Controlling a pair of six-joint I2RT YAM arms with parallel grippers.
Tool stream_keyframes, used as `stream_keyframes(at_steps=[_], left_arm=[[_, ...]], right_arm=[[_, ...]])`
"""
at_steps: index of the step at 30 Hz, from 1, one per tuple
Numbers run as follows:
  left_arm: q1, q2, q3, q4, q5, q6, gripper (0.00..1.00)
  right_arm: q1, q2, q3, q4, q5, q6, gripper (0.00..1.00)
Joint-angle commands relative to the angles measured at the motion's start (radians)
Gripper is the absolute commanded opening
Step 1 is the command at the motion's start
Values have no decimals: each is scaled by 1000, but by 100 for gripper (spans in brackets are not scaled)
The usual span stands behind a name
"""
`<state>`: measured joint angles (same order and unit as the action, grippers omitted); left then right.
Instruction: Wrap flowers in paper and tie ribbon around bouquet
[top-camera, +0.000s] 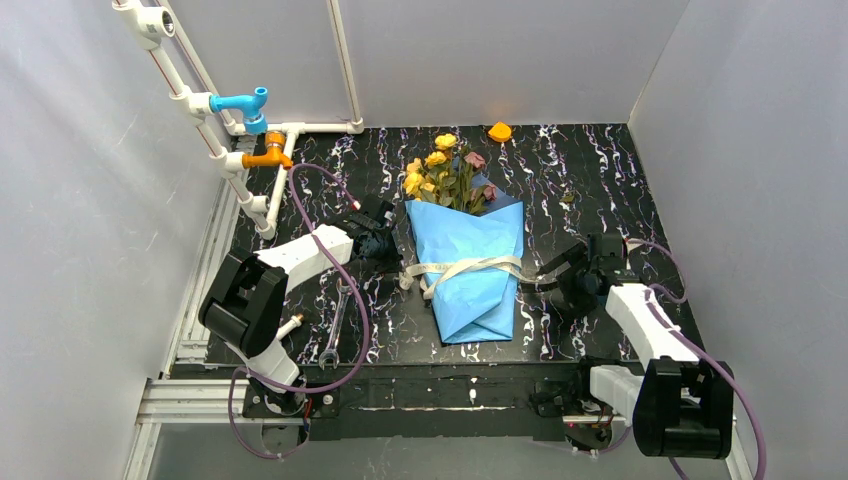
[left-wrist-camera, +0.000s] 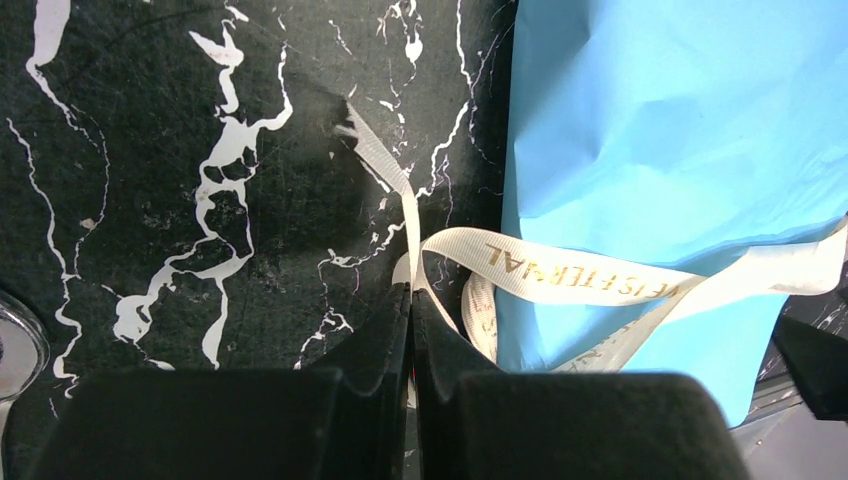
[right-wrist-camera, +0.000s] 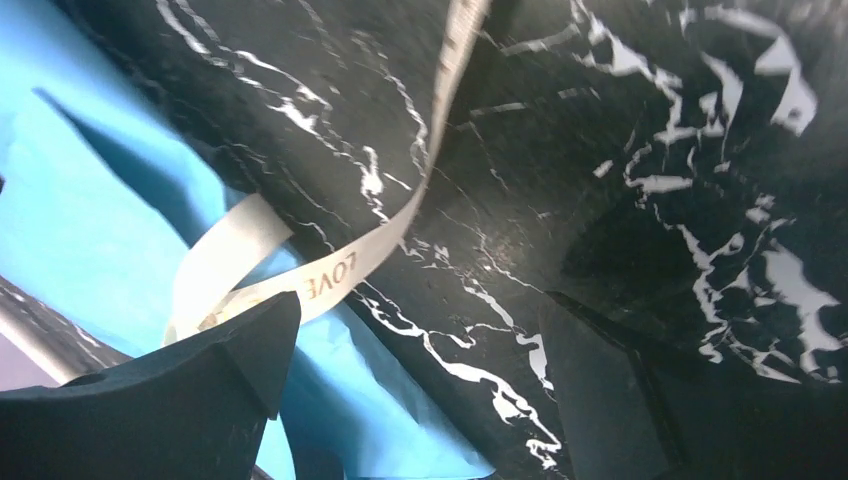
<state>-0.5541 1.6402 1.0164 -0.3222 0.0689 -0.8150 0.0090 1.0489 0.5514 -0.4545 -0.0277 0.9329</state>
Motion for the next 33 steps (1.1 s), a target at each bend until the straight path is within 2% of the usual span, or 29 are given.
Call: stream_keyframes(at_steps=[1, 2, 5, 9, 14, 15, 22, 26, 30, 31, 33], left_arm=[[-4, -9, 14, 11, 12, -1, 0], [-4, -11, 11, 11, 8, 0, 0], [-4, -14, 4, 14, 7, 2, 0], [-4, -13, 0, 15, 10, 4, 0], [-4, -6, 2, 15, 10, 8, 0], [-4, -4, 3, 15, 9, 8, 0], [-4, -8, 5, -12, -8, 25, 0], [-4, -23, -3, -21, -24, 33, 0], [-4, -17, 6, -22, -20, 36, 0], [-4, -14, 7, -19, -16, 37, 0], [-4, -7, 12, -17, -8, 36, 0]], right_arm=[[15, 32, -32, 106, -69, 196, 98], [21, 45, -38, 129, -65, 206, 97], [26, 105, -64, 215, -72, 238, 79], [35, 206, -67, 294, -61, 229, 60], [37, 248, -33, 276, -7, 178, 4], [36, 240, -22, 253, 17, 166, 1], [-45, 193, 190, 85, 295, 22, 1], [-123, 169, 269, 89, 441, -48, 1], [-140, 191, 327, 88, 534, -74, 1], [-139, 199, 333, 80, 539, -70, 15], [-141, 212, 330, 84, 495, -80, 52]])
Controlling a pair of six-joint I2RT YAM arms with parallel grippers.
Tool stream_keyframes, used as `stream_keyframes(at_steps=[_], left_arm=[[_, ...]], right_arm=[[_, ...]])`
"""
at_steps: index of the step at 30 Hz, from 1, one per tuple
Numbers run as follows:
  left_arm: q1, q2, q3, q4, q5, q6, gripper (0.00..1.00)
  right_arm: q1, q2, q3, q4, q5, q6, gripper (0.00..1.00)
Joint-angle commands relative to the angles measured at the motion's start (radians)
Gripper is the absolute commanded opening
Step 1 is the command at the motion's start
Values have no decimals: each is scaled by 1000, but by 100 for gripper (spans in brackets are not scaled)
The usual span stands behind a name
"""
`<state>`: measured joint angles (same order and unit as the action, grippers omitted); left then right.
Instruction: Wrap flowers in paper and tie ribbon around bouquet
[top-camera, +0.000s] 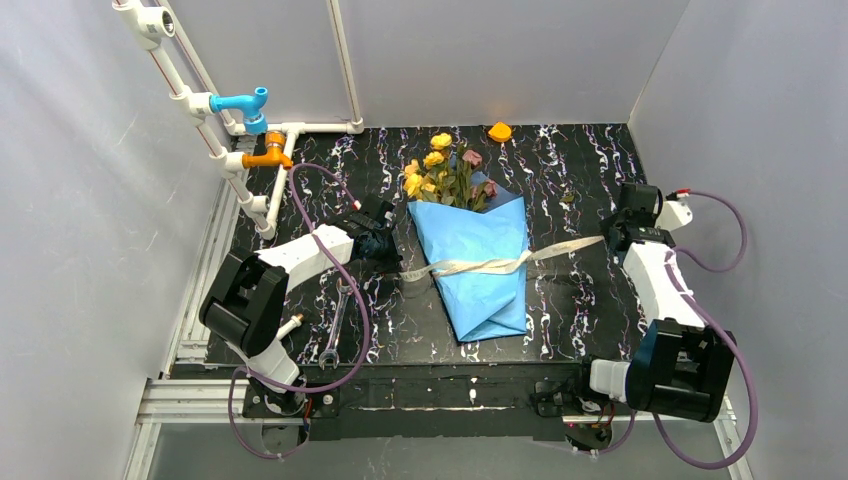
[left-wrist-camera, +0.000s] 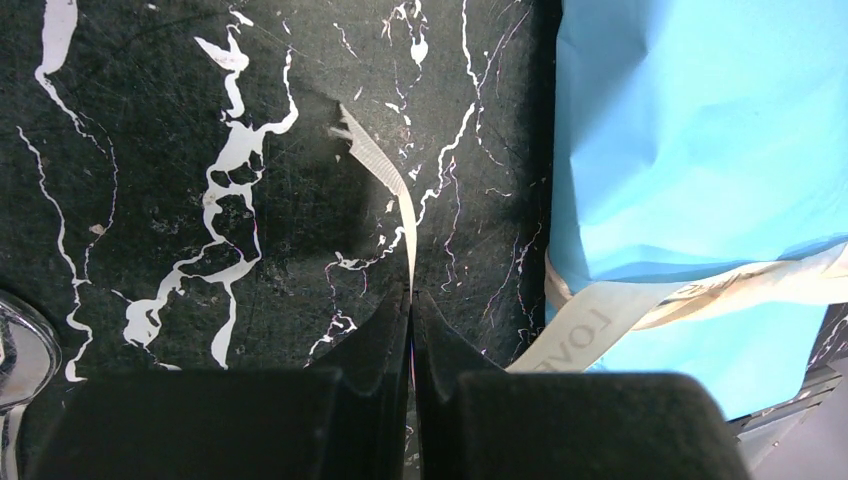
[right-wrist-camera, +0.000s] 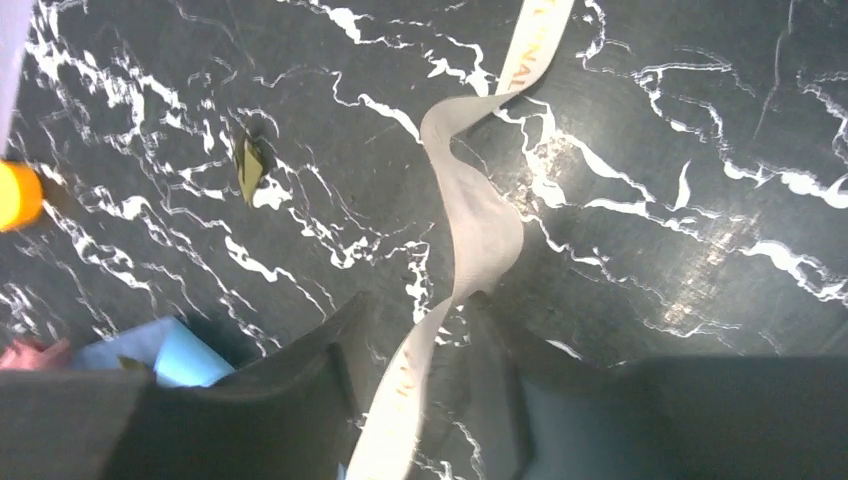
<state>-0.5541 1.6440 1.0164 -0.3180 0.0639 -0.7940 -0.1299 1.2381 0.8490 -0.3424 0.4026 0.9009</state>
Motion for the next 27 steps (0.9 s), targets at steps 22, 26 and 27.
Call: stream_keyframes(at_steps=[22, 26, 27], left_arm=[[-4, -20, -10, 14, 26, -4, 0], [-4, -38, -12, -39, -27, 13, 1], [-4, -45, -9, -59, -45, 18, 16]], right_arm=[[118, 62, -226, 94, -375, 176, 72], [118, 126, -187, 79, -348, 152, 32], [118, 130, -185, 76, -342, 148, 24]])
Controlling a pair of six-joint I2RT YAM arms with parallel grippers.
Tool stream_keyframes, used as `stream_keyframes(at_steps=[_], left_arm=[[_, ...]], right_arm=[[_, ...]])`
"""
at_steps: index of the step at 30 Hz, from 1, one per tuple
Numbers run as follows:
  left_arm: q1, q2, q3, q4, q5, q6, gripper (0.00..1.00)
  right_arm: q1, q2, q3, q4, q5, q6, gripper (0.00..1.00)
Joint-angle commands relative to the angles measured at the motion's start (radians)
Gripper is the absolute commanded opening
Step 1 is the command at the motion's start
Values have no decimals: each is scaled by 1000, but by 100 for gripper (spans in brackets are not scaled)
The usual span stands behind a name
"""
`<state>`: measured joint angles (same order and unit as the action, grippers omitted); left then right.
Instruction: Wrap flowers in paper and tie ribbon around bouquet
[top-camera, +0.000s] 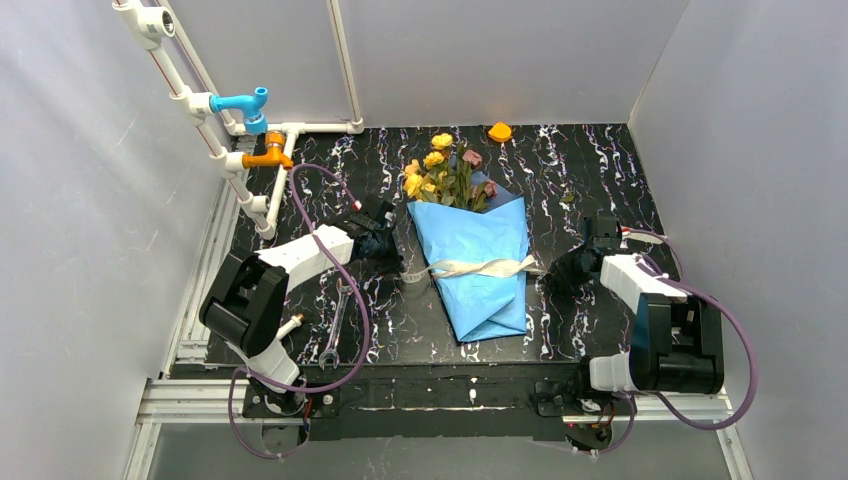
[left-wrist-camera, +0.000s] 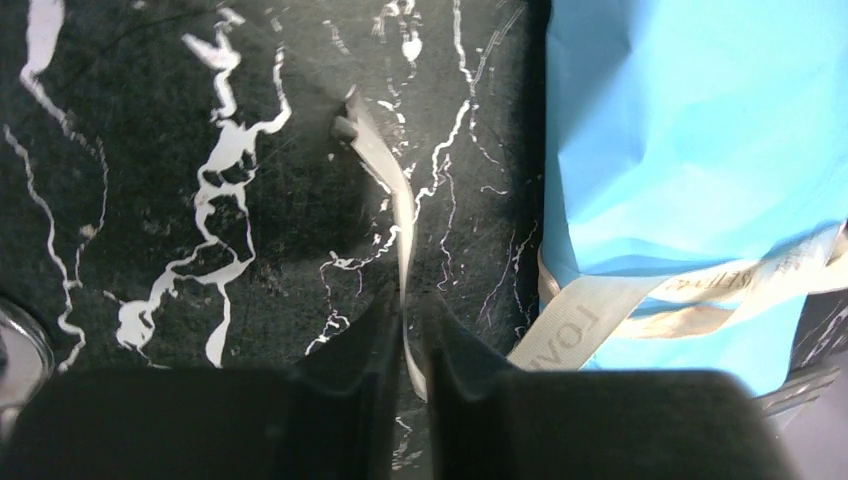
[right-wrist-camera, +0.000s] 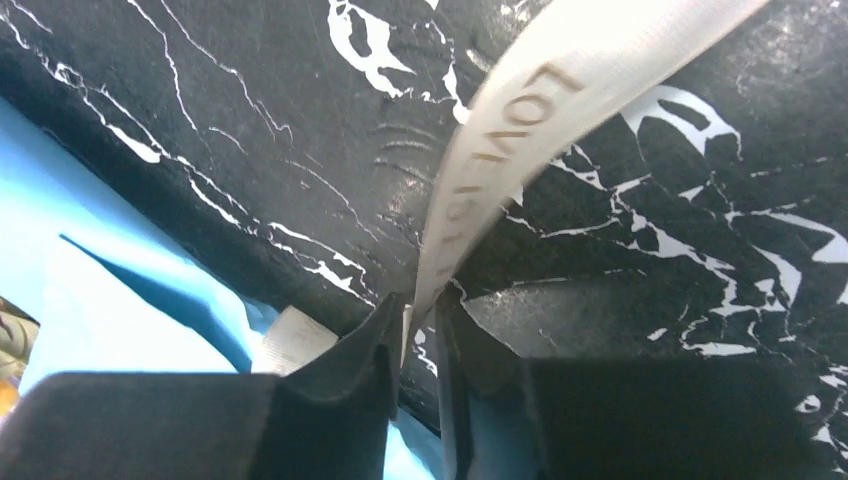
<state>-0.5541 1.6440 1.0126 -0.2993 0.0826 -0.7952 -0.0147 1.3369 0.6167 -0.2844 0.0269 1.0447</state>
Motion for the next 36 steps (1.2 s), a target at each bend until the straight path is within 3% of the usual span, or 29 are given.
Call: stream_keyframes(at_steps=[1, 5, 9, 14, 24, 34, 36], left_arm=[[-4, -54, -3, -101, -88, 23, 31], [-10, -141, -14, -147, -189, 17, 71], [-18, -182, 30, -247, -249, -30, 84], [-51, -184, 43, -268, -204, -226, 79], [-95, -131, -182, 147, -119, -741, 73], [-109, -24, -173, 259, -104, -833, 65], [-110, -1, -166, 268, -114, -823, 53]], right_arm=[[2, 31, 43, 19, 38, 1, 18], [2, 32, 26, 28, 44, -11, 3], [2, 52, 24, 35, 31, -26, 1], [2, 64, 24, 45, 22, -35, 1], [2, 49, 21, 60, 10, -35, 1], [2, 52, 12, 85, -19, -38, 1], [2, 54, 12, 88, -21, -38, 1]])
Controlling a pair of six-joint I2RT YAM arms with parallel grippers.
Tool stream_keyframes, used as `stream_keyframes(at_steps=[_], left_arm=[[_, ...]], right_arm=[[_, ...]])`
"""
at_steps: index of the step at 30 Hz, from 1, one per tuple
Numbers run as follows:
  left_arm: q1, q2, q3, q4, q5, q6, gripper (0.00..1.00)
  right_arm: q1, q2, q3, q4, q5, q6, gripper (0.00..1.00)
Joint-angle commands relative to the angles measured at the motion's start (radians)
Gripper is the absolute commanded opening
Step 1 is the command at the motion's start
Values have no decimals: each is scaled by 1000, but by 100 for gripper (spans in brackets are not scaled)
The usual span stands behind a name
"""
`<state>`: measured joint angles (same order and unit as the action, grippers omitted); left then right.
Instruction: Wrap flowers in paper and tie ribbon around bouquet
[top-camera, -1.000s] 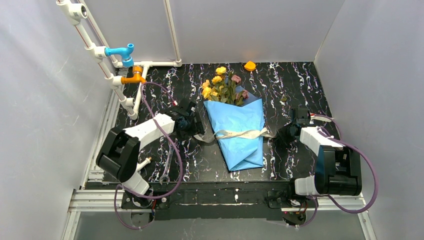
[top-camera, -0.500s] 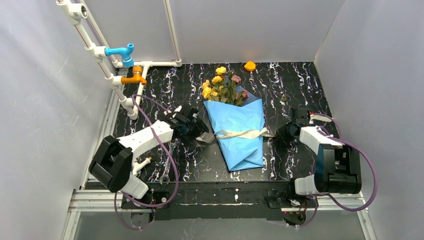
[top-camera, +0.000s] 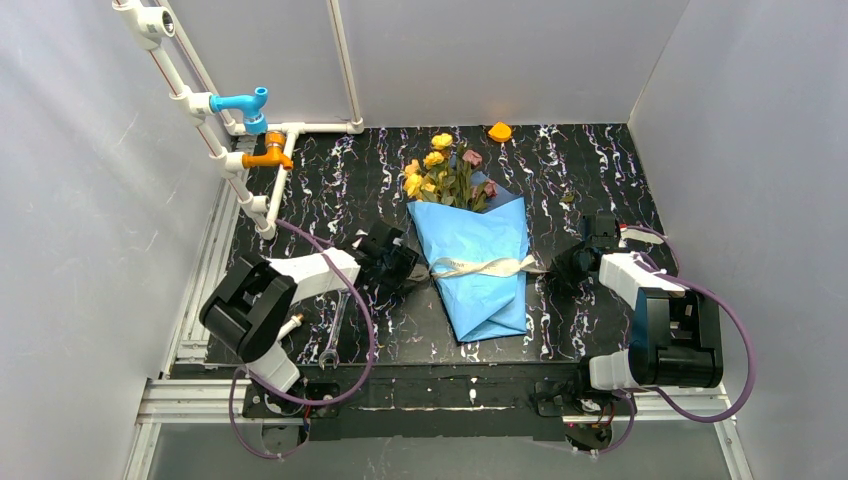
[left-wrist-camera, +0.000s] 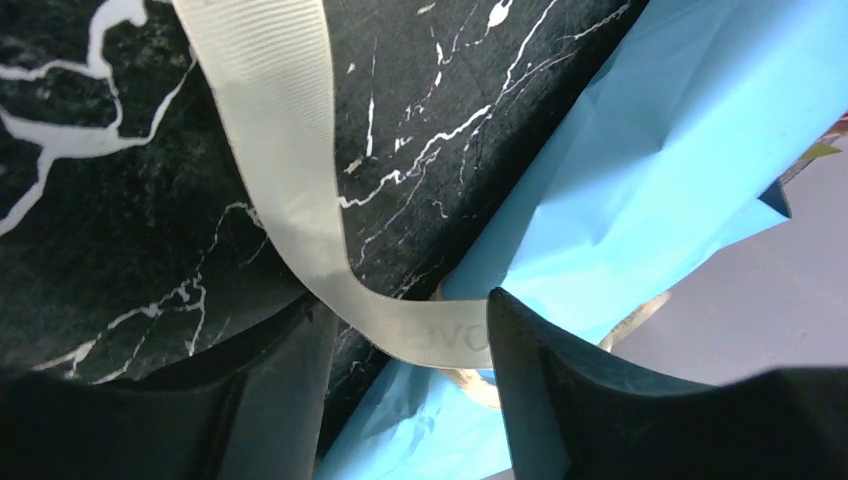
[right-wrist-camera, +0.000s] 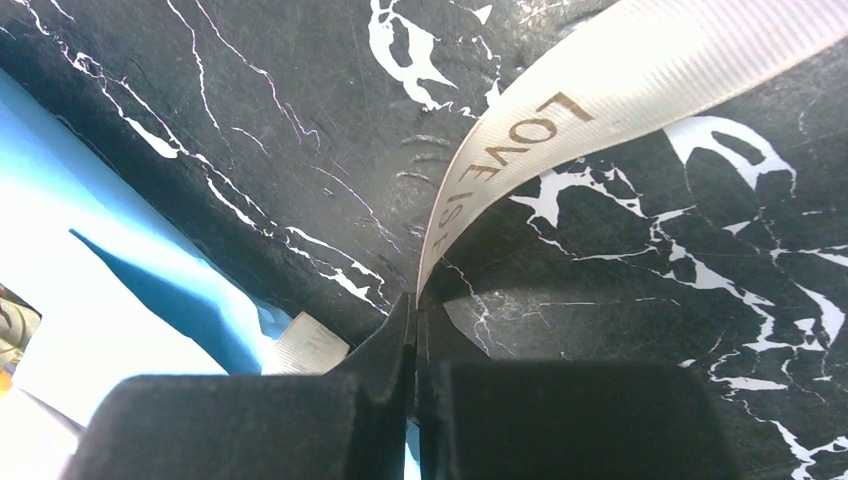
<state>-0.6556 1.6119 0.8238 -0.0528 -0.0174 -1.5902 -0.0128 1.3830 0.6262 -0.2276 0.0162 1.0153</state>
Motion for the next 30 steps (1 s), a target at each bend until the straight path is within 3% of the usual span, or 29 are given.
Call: stream_keyframes(at_steps=[1, 4, 9, 20, 25, 30], left_arm=[[-9, 39, 26, 22, -21, -20, 43], [-10, 50, 16, 42, -36, -5, 0], [-5, 24, -14, 75, -47, 51, 0], [138, -361, -69, -390, -294, 469, 0], [281, -524, -125, -481, -312, 566, 0], [533, -615, -123, -573, -283, 735, 0]], right_arm=[[1, 10, 4, 34, -10, -9, 1], [1, 19, 18, 35, -3, -15, 1], [-2, 39, 63, 18, 28, -35, 1], [-23, 87, 185, -16, 101, -181, 1], [-65, 90, 165, 59, 106, -255, 1], [-126, 61, 141, 163, 80, -388, 1]])
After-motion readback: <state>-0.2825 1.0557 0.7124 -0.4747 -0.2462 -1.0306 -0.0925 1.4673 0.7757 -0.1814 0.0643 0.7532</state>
